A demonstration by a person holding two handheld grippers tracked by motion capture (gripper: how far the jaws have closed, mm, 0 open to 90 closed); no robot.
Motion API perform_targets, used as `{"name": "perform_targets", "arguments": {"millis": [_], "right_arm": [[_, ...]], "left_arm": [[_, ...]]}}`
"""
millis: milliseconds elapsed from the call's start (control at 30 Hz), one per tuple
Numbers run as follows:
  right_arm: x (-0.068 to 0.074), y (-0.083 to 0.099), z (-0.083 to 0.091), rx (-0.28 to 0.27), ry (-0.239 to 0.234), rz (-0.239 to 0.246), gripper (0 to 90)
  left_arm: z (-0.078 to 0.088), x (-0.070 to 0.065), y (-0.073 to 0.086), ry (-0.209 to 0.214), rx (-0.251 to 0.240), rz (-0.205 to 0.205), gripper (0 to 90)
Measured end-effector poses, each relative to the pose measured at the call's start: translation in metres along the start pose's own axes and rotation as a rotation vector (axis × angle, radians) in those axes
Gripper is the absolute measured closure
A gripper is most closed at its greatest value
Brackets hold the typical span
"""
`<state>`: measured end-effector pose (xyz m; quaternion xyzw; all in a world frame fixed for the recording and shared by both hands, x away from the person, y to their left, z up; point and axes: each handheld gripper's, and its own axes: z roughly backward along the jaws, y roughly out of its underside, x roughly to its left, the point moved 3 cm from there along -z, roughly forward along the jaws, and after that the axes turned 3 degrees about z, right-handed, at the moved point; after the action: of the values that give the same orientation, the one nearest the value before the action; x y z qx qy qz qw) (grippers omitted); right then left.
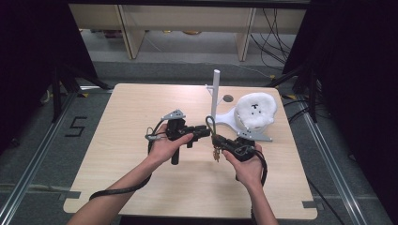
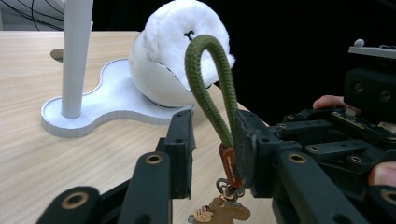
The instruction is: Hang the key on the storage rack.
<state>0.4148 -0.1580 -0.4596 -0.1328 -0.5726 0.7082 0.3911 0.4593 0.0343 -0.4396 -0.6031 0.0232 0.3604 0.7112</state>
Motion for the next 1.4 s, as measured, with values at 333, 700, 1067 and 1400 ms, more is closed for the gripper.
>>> {"name": "perform_targets", "arguments": {"millis": [333,700,1067,1400], "right_arm": [[0.0003,-0.0015,-0.0013,-0.010,0.005,0.004,79.4],[0.0018,-0.0015,-0.0013,-0.006,-0.008,0.000,79.4],[0.0053,-0.0035,-0.0007,-0.007,-0.021,-0.023,79.4],[0.0060,-0.0034,-0.0013,-0.007,-0.029,-0.002,79.5]], "left_arm": [[-0.0031,0.0023,0.0025,0.023,0.000,0.015,72.1],[-0.0009,0.0020,-0.0001,0.034,0.003,0.017,75.9],[-0.0007,0.0029,-0.0029,0.058,-0.012,0.050,77.1],[0.0003,0.0016,-0.0044,0.076,-0.012,0.071,81.5]]}}
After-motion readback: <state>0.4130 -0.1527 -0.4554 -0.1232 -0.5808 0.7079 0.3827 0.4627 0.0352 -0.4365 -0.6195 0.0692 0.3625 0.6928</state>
